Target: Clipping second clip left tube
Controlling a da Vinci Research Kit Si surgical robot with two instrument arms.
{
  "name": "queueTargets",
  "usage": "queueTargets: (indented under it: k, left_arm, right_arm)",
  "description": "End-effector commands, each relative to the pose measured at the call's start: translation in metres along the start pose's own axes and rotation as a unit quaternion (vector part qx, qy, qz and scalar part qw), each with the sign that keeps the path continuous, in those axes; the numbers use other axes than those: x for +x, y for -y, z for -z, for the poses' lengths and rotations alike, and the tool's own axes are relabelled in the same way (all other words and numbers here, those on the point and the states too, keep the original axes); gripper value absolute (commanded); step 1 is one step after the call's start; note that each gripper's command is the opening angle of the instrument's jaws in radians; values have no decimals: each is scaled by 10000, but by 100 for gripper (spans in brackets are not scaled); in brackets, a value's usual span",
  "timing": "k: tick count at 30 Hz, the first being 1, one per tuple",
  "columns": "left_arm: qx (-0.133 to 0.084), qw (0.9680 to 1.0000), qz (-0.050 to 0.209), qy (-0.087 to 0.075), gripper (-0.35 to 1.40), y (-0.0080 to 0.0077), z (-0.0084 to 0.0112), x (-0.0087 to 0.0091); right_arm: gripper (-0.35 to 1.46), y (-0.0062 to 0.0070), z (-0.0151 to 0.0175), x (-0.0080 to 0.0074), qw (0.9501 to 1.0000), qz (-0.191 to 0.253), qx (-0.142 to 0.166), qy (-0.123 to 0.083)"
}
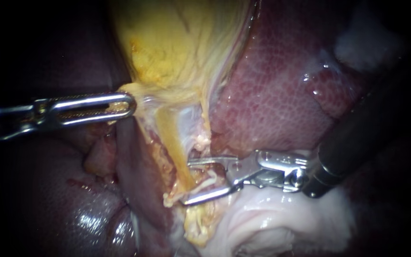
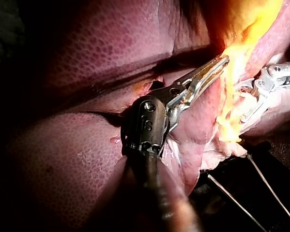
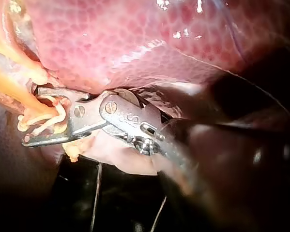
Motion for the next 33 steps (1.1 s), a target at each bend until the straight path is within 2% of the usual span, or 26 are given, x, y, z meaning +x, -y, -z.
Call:
queueTargets:
  k: [1, 4, 7, 11, 16, 18, 19, 20, 21, 22, 33]
  left_arm:
    - [12, 10000, 1, -4, -35, -2, -1, 1]
    - [11, 10000, -1, -3, -35, -6, -3, 1]
    - [8, 10000, -1, -1, -35, -8, -5, 1]
    - [-6, 10000, -4, 10, -35, -8, -10, 3]
    - [-23, 10000, -12, 24, -35, -6, -15, 7]
    - [-24, 10000, -13, 24, -35, -6, -15, 7]
    - [-23, 10000, -13, 24, -35, -6, -15, 7]
    - [-23, 10000, -13, 24, -35, -6, -15, 7]
    - [-22, 10000, -13, 23, -35, -6, -14, 7]
    - [-21, 10000, -12, 22, -35, -6, -14, 7]
    - [-22, 10000, -12, 23, -35, -6, -14, 7]
  right_arm:
    - [59, 4, -2, 2, 10000, 1, 81, -12]
    - [59, 11, -12, 6, 9995, -82, 283, -63]
    - [58, 14, -22, 8, 9990, -87, 426, -60]
    - [58, 7, -36, 8, 9990, -91, 433, -56]
    - [57, -1, -47, -1, 9991, -61, 413, -45]
    - [44, -3, -44, -4, 9991, -57, 408, -43]
    - [18, -2, -38, -5, 9982, -202, 557, 7]
    - [-3, -2, -33, -6, 9974, -266, 642, 165]
    - [-24, -2, -30, -5, 9976, -273, 578, 284]
    - [-35, -3, -25, -5, 9975, -276, 551, 336]
    - [-35, -3, -24, -4, 9976, -276, 542, 333]
